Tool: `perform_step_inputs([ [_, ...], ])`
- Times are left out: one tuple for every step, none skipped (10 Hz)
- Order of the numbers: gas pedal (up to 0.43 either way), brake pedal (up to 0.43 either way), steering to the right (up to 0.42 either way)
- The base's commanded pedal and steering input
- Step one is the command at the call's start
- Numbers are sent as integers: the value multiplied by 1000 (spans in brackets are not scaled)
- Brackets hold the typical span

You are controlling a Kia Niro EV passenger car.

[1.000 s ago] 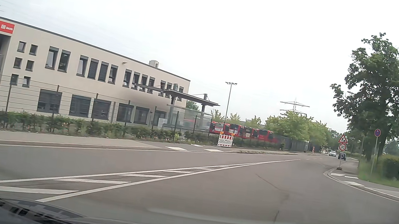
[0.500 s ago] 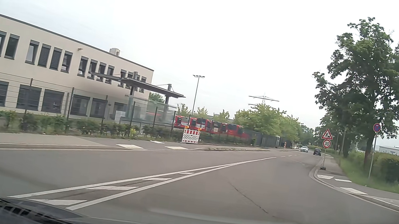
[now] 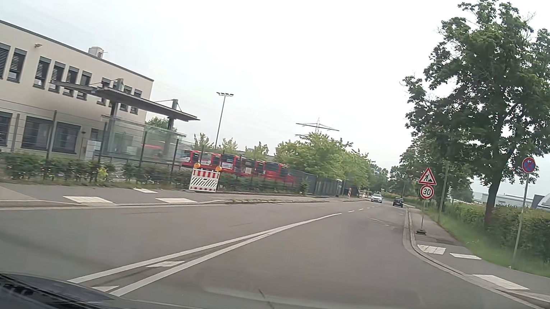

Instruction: Follow the waypoints while adhering to traffic rules and regulations

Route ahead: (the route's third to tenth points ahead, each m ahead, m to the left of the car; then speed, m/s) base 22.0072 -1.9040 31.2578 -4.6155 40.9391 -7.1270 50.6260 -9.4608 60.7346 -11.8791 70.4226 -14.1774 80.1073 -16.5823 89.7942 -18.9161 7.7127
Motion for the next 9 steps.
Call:
perform_step_inputs([
  [150,0,116],
  [150,0,108],
  [150,0,103],
  [150,0,100],
  [150,0,95],
  [150,0,91],
  [150,0,87],
  [150,0,80],
  [150,0,73],
])
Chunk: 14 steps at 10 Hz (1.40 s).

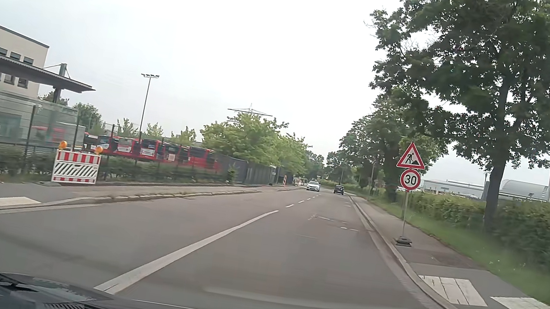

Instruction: Follow the waypoints while adhering to traffic rules and regulations

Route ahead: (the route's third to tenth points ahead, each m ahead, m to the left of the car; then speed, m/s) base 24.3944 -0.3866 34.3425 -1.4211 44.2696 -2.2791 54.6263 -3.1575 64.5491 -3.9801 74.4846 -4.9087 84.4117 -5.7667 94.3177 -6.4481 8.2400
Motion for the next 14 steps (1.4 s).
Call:
perform_step_inputs([
  [150,0,68],
  [150,0,65],
  [150,0,61],
  [150,0,57],
  [150,0,50],
  [150,0,43],
  [150,0,39],
  [150,0,37],
  [150,0,35],
  [150,0,29],
  [150,0,18],
  [150,0,11],
  [150,0,8],
  [150,0,7],
])
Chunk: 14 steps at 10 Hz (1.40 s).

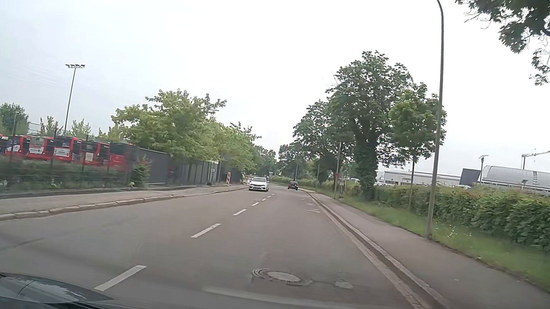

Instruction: Follow the waypoints while adhering to traffic rules and regulations

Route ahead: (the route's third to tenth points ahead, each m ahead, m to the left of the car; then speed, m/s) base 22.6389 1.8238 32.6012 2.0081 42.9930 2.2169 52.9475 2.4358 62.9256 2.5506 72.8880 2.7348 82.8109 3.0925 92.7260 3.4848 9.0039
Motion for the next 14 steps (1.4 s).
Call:
perform_step_inputs([
  [130,0,6],
  [98,0,5],
  [87,0,6],
  [87,0,7],
  [87,0,11],
  [87,0,12],
  [87,0,12],
  [87,0,11],
  [87,0,9],
  [87,0,9],
  [98,0,9],
  [98,0,5],
  [98,0,5],
  [98,0,5],
])
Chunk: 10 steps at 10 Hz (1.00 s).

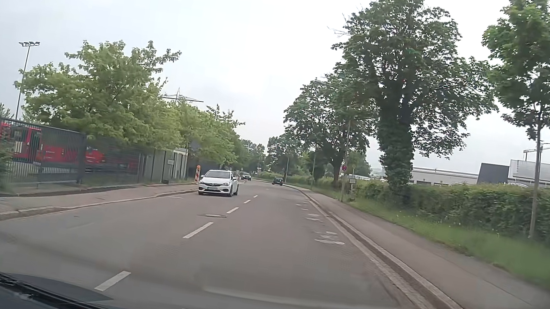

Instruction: Follow the waypoints while adhering to traffic rules and regulations

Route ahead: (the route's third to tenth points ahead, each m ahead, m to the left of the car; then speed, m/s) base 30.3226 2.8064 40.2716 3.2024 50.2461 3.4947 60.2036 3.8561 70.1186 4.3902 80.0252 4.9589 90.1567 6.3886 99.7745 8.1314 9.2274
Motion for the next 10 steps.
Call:
perform_step_inputs([
  [98,0,5],
  [98,0,4],
  [98,0,5],
  [98,0,6],
  [98,0,6],
  [98,0,5],
  [98,0,5],
  [98,0,5],
  [98,0,5],
  [98,0,3],
])
